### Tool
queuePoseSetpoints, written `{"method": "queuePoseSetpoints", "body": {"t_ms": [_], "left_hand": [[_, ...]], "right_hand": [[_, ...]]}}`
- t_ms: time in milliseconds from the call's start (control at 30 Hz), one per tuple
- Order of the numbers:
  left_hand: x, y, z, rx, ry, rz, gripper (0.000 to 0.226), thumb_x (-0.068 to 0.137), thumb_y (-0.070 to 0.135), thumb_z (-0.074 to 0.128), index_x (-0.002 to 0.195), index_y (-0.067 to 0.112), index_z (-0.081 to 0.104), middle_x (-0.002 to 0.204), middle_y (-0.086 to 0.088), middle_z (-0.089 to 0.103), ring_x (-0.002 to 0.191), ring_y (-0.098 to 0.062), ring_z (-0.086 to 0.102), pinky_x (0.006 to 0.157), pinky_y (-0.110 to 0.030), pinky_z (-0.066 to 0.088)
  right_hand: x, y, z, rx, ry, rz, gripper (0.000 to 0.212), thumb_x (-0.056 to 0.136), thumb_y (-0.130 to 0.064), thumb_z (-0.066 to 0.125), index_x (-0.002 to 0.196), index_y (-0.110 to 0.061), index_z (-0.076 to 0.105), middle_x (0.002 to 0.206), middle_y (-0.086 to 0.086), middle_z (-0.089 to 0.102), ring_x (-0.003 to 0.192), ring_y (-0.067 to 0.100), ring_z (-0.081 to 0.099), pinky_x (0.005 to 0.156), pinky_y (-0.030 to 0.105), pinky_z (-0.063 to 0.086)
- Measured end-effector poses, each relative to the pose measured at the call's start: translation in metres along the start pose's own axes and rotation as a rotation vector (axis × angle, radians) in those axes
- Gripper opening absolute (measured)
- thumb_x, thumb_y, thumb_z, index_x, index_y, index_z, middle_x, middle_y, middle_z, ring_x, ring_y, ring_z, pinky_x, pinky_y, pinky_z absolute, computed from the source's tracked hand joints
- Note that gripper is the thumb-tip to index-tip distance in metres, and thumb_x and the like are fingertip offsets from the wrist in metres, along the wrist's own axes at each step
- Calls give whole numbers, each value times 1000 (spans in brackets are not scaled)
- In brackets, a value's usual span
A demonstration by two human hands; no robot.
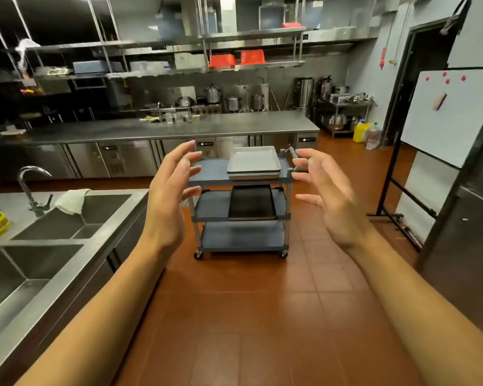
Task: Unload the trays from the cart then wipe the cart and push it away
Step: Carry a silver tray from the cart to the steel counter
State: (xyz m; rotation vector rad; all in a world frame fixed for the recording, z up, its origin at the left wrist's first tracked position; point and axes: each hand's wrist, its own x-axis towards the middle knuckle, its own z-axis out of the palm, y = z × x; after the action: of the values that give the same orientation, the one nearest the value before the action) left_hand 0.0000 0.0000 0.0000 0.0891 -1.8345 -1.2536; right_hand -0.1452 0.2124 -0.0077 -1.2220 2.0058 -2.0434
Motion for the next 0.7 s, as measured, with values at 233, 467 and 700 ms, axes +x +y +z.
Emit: {"method": "queuePoseSetpoints", "body": {"t_ms": [233, 467, 700], "left_hand": [[111, -39, 3, -10, 66, 38, 54, 99, 51, 37, 146, 28, 50, 137, 10, 61, 124, -9, 59, 103, -47, 51], [225, -86, -8, -52, 64, 52, 50, 99, 53, 37, 142, 32, 54, 133, 11, 64, 122, -10, 61, 103, -52, 50], [302, -151, 9, -44, 13, 13, 50, 98, 55, 38, 139, 32, 56, 131, 11, 65, 121, -10, 62, 104, -54, 50]], "right_hand": [[117, 13, 20, -70, -7, -65, 52, 99, -59, 38, 144, -34, 50, 142, -13, 55, 129, 2, 54, 98, 29, 51], [230, 39, 43, -82, 33, -117, 49, 98, -59, 37, 139, -37, 53, 137, -15, 58, 124, -1, 57, 98, 33, 53], [311, 98, 49, -108, 58, -52, 42, 104, -53, 36, 138, -36, 54, 133, -16, 61, 120, -1, 60, 99, 38, 55]]}}
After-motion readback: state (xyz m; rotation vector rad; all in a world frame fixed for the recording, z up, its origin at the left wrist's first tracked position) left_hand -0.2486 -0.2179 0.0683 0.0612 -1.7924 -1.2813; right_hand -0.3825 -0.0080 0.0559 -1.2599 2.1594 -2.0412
